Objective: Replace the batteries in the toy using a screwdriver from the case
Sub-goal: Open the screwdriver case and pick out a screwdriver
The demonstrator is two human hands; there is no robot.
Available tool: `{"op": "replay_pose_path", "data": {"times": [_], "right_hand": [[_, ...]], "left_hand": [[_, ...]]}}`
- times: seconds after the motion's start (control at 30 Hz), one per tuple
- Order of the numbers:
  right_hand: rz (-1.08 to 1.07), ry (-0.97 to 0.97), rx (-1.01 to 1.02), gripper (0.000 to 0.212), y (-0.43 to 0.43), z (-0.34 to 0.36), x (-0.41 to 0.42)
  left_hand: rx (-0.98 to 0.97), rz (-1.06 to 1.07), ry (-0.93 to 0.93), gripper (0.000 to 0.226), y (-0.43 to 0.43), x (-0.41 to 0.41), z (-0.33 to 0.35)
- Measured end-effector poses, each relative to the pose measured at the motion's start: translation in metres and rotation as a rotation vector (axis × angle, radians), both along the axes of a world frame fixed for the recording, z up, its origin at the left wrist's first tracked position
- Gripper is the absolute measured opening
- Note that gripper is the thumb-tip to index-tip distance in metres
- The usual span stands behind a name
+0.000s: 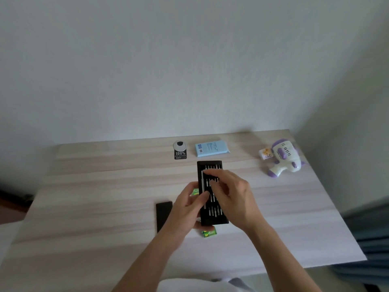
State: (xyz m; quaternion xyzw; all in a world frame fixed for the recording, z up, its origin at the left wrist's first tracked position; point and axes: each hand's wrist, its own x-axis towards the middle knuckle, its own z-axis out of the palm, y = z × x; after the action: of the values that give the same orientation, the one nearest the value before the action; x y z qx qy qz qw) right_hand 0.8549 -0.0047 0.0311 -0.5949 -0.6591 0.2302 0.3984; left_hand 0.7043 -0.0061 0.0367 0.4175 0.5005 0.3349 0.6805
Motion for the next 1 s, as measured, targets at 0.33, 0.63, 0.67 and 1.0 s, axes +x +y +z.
{"op": "replay_pose_path", "data": {"times": [0.33,0.63,0.67,1.0], "right_hand": [[0.029,-0.128,-0.055,0.031,0.008,0.001,0.014],[0.061,-0.14,-0.081,0.022,0.011,-0.004,0.013],[0.066,-0.125,-0.073,0.021,0.011,-0.005,0.013],[-0.13,0.384,-0.424,0.008,0.008,-0.017,0.02]], "left_hand": [[0.038,-0.041,0.025,0.017,0.003,0.015,0.001],[-0.008,0.014,0.007,0.018,0.002,0.015,-0.006],[-0.017,0.024,0.002,0.018,0.002,0.015,-0.007],[-0.109,0.136,-0.169,0.021,0.004,0.011,-0.014]]}}
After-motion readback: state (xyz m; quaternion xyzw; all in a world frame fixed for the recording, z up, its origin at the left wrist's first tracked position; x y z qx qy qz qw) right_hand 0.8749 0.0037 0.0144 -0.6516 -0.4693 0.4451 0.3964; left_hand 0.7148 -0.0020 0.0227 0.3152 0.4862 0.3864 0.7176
